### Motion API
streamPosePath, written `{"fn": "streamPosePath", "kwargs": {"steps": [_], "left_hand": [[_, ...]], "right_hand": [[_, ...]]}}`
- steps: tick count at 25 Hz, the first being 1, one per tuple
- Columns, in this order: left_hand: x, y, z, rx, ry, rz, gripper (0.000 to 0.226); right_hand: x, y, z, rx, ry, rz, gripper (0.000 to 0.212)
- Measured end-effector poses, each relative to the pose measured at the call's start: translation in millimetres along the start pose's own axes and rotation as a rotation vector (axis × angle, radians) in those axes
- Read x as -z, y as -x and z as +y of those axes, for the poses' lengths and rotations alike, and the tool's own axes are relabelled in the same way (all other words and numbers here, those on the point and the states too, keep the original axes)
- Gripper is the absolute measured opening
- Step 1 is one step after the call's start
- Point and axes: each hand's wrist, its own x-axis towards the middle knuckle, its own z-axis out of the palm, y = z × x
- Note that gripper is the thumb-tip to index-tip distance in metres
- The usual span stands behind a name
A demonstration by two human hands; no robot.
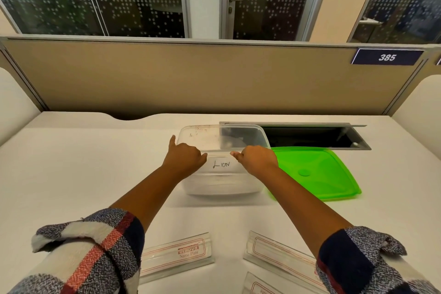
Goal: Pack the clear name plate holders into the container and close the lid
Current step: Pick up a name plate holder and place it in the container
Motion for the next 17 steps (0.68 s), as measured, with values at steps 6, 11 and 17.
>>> {"fn": "streamPosePath", "kwargs": {"steps": [6, 11, 17], "left_hand": [[-2, -5, -3, -0.015, 0.007, -0.035, 0.053], [3, -3, -1, -0.013, -0.031, 0.153, 0.05], [35, 24, 23, -0.128, 0.185, 0.44, 0.033]], "right_hand": [[-1, -6, 2, 0.029, 0.046, -0.036, 0.053], [3, 0, 3, 0.025, -0.202, 0.15, 0.053], [23, 29, 7, 0.116, -0.578, 0.35, 0.045]]}}
